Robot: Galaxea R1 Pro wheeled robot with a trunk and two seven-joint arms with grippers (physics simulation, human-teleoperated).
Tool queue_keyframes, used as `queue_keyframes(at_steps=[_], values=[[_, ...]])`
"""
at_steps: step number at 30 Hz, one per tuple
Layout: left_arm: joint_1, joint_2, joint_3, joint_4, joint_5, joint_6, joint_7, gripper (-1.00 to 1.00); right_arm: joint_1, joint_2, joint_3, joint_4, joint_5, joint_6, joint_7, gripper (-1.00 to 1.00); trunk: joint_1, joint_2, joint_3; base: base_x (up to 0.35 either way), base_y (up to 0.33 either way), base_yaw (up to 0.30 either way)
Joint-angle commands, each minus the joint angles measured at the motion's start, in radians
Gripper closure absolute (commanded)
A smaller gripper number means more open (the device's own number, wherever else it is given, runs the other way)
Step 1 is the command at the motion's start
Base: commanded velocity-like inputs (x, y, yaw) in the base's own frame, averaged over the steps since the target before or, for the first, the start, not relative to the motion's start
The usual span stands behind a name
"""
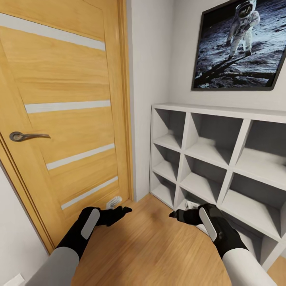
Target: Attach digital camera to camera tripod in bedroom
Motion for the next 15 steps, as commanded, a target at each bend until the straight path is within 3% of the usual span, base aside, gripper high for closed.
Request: queue_keyframes(at_steps=[1, 4, 5, 15], values=[[-0.001, 0.0, 0.003, -0.001, -0.003, 0.005, -0.011, -1.0, 0.0, -0.001, 0.0, -0.001, 0.008, 0.005, 0.015, -1.0, 0.004, -0.008, -0.004, 0.0, 0.0, 0.0], [-0.001, 0.002, 0.004, 0.006, 0.002, 0.003, -0.046, -1.0, 0.0, -0.002, 0.0, 0.001, 0.008, 0.009, 0.032, -1.0, 0.015, -0.029, -0.014, 0.0, 0.0, 0.0], [-0.001, 0.007, 0.005, 0.014, 0.009, 0.002, -0.099, -1.0, 0.0, 0.0, 0.001, 0.002, 0.008, 0.01, 0.04, -1.0, 0.019, -0.036, -0.017, 0.0, 0.0, 0.0], [-0.001, 0.018, 0.008, 0.049, 0.006, -0.006, -0.135, -1.0, 0.0, 0.006, 0.003, -0.005, 0.011, 0.011, 0.046, -1.0, 0.058, -0.106, -0.048, 0.0, 0.0, 0.0]])
